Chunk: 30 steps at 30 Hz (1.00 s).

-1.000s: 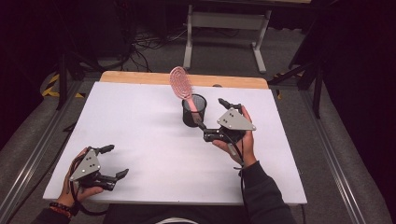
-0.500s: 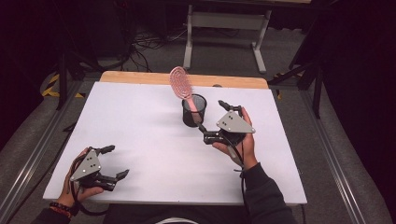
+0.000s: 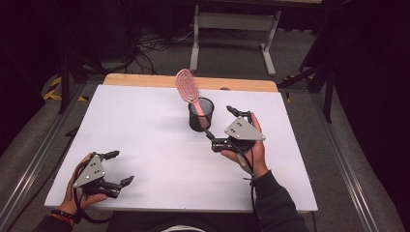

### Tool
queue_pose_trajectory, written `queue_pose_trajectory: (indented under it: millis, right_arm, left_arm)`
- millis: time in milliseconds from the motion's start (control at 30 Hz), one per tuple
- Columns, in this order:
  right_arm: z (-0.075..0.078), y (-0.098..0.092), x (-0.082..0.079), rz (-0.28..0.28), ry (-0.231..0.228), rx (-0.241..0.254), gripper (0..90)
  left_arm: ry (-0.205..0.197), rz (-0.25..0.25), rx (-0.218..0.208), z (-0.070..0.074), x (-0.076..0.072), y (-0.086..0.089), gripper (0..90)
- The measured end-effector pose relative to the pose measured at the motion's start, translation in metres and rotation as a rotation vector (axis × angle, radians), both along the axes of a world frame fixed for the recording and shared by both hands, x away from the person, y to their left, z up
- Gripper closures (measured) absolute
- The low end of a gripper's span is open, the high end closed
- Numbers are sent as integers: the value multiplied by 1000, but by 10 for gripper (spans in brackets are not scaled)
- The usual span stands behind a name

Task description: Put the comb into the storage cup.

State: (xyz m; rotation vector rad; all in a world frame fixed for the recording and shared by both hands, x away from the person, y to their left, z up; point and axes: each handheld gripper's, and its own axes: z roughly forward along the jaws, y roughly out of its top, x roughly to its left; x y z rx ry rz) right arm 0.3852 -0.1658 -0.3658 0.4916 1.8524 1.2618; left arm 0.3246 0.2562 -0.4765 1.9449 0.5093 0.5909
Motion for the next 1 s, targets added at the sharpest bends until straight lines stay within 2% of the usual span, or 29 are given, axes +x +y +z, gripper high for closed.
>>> queue_pose_trajectory:
  millis: [1000]
  right_arm:
    - [1, -4, -16, 21, -2, -38, 65]
  left_arm:
    - [-8, -1, 6, 0, 0, 0, 56]
